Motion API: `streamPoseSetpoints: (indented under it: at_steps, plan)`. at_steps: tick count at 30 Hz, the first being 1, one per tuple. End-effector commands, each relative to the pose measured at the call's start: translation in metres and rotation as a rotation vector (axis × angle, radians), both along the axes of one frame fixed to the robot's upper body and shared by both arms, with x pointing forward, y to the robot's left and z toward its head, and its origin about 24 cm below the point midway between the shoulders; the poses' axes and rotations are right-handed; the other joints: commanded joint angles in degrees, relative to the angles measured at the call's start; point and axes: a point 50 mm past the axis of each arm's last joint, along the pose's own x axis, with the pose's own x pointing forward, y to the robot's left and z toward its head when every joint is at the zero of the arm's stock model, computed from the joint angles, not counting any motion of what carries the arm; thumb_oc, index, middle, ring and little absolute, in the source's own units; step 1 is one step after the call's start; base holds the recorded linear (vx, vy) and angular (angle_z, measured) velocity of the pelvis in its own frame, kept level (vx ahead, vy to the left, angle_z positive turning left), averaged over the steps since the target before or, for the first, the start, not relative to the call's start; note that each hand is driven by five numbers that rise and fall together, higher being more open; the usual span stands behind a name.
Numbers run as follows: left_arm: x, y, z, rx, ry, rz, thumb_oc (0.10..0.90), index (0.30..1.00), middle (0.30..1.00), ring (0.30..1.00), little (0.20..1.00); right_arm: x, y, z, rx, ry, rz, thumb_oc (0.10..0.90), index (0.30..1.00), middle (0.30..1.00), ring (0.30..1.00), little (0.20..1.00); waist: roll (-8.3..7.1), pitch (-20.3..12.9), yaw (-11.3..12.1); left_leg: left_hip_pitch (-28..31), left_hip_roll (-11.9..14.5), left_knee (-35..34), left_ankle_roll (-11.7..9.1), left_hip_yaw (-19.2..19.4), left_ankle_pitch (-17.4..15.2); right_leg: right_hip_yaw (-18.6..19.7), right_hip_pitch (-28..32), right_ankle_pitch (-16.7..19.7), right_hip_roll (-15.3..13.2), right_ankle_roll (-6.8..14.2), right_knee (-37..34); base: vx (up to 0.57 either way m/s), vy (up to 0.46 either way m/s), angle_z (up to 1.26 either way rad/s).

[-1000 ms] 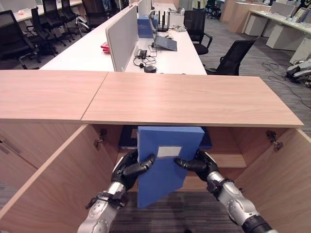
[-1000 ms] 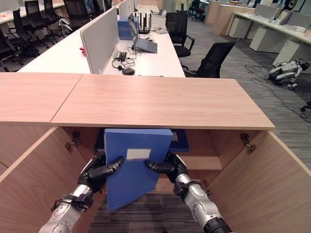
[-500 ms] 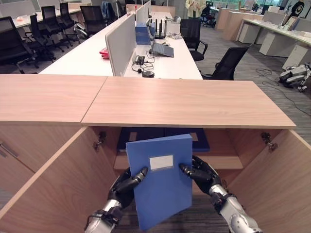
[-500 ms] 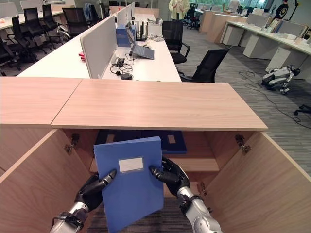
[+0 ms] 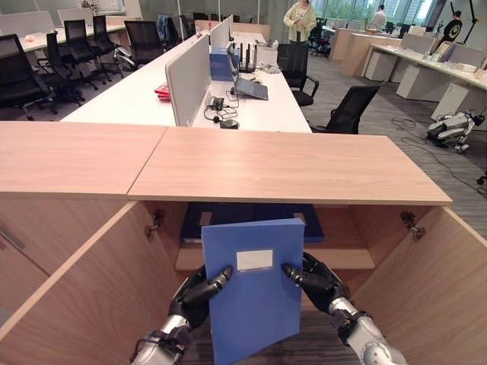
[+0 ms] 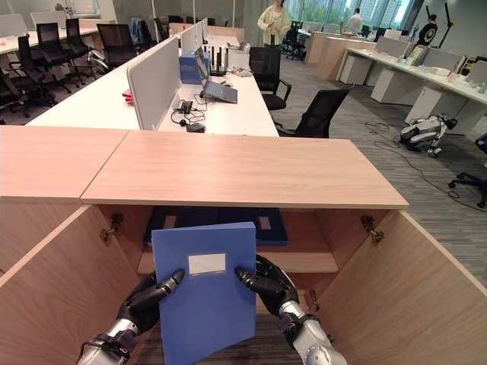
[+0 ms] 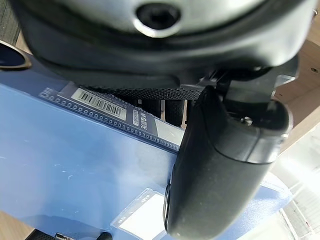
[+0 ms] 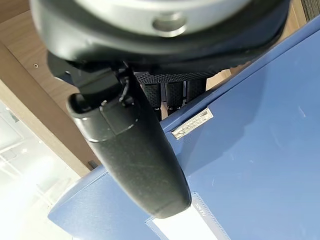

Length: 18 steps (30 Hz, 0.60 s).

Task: Put the empty folder in the office cabinet

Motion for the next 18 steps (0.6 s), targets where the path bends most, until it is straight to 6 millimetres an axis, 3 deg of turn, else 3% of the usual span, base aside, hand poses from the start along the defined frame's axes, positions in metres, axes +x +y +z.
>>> streamPoseSetpoints:
  at_steps: [1, 7, 11, 12, 18]
  plan:
    - [0.028, -0.178, 0.087, -0.406, -0.454, -0.703, 0.400, 0.300, 0.300, 0.300, 0.300, -0.021, 0.192, 0.083, 0.495, -0.290, 0.836, 0.400, 0.300, 0.300, 0.300, 0.300, 2.45, 0.0, -1.2, -0.7, 0.8, -0.4, -1.5, -5.2, -4.3, -1.1, 6.2, -5.9, 2.4, -0.6, 0.4, -0.03, -0.005, 0.02]
    - [0.029, -0.183, 0.109, -0.368, -0.561, -0.843, 0.400, 0.300, 0.300, 0.300, 0.300, -0.022, 0.184, 0.089, 0.291, -0.435, 1.064, 0.400, 0.300, 0.300, 0.300, 0.300, 2.16, 0.3, -0.9, -1.0, 0.8, -0.4, -1.8, -5.1, -3.7, -1.5, 5.8, -5.3, 2.3, -0.6, 0.4, -0.01, -0.002, 0.01]
    - [0.029, -0.184, 0.114, -0.357, -0.587, -0.861, 0.400, 0.300, 0.300, 0.300, 0.300, -0.022, 0.185, 0.087, 0.267, -0.435, 1.076, 0.400, 0.300, 0.300, 0.300, 0.300, 2.14, 0.5, -0.8, -1.1, 0.8, -0.4, -1.8, -5.1, -3.7, -1.6, 5.7, -5.3, 2.4, -0.6, 0.4, -0.01, -0.001, 0.01]
    - [0.029, -0.187, 0.119, -0.342, -0.610, -0.879, 0.400, 0.300, 0.300, 0.300, 0.300, -0.023, 0.184, 0.083, 0.240, -0.432, 1.097, 0.800, 0.900, 0.900, 0.900, 0.900, 1.99, 0.5, -0.8, -1.2, 0.8, -0.4, -1.9, -5.1, -3.7, -1.5, 5.7, -5.2, 2.4, -0.6, 0.4, 0.00, 0.000, 0.00]
    - [0.027, -0.196, 0.126, -0.369, -0.631, -0.886, 0.400, 0.300, 0.300, 0.300, 0.300, -0.024, 0.194, 0.090, 0.241, -0.470, 1.114, 0.800, 0.900, 0.900, 0.900, 0.900, 1.96, 0.6, -0.6, -1.2, 0.8, -0.4, -1.9, -5.1, -3.6, -1.7, 5.6, -5.2, 2.4, -0.7, 0.4, 0.00, 0.000, 0.00]
